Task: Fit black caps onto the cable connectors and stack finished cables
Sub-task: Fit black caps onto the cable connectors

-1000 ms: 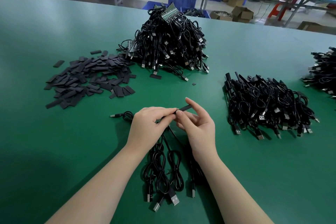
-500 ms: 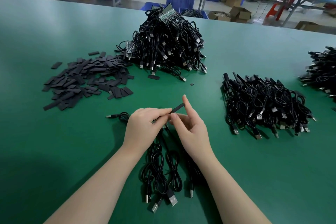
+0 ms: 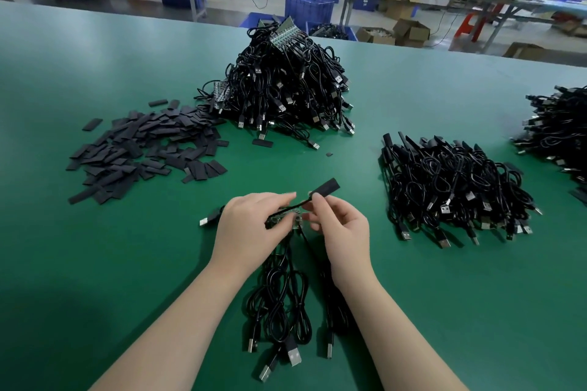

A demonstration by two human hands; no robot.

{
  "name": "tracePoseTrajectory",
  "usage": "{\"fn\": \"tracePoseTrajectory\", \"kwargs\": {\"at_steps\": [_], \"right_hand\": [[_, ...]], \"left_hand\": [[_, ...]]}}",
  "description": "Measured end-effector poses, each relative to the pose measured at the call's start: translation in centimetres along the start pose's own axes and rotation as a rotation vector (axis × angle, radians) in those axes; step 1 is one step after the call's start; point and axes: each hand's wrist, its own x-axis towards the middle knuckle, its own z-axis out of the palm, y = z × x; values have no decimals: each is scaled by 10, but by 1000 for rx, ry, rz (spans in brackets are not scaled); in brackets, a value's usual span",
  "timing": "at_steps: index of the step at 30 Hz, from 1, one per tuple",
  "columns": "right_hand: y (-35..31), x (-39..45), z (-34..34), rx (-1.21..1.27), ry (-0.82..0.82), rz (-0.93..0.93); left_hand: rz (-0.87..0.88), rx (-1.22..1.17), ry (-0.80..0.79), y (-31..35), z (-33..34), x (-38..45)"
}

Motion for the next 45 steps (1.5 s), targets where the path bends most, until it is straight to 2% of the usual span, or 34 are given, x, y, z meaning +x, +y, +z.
{"fn": "tracePoseTrajectory", "kwargs": {"at_steps": [3,6,9,11,15,17,19,22,25,28,30,32,35,40,43,45], "right_hand": [[1,-1,-1,-12,-27,0],[2,-4,3,-161,-100,-71],[-2,-2,7,-168,-86,-102],[-11,3,7,-79,-63,-109],[-50,24,-1,316,-22,-87],[-72,40,-14,350,52,-143],[-88,56,-28,114,182,-251],[-93,83,-43,-516,329,-396],[-81,107,-53,-1158,264,-329],[-62,115,-58,-1572,175,-138],[-50,109,-56,-1810,139,-116],[-35,102,-52,-1892,82,-99],[-14,92,-49,-1917,-21,21],[-20,92,-60,-1941,69,109],[-30,83,-50,-1919,112,-38],[-33,71,-37,-1706,-16,-143]], "left_hand": [[36,40,17,-2,-2,1],[83,33,26,-2,-3,1],[75,25,76,-4,-2,2],[-9,13,109,-5,0,2],[-134,-25,96,-5,-1,0],[-137,-31,102,-7,-1,-1],[-128,-19,102,-6,1,-1],[-108,-19,75,-2,3,-1],[-90,-13,56,-1,3,-2],[-107,-40,55,-4,4,-3],[-145,-70,55,-5,4,-3],[-173,-80,41,-6,5,-2],[-179,-80,20,-6,5,-1],[-184,-49,-25,-7,5,-1],[-186,-15,-47,-9,6,0],[-179,11,-62,-7,7,1]]}}
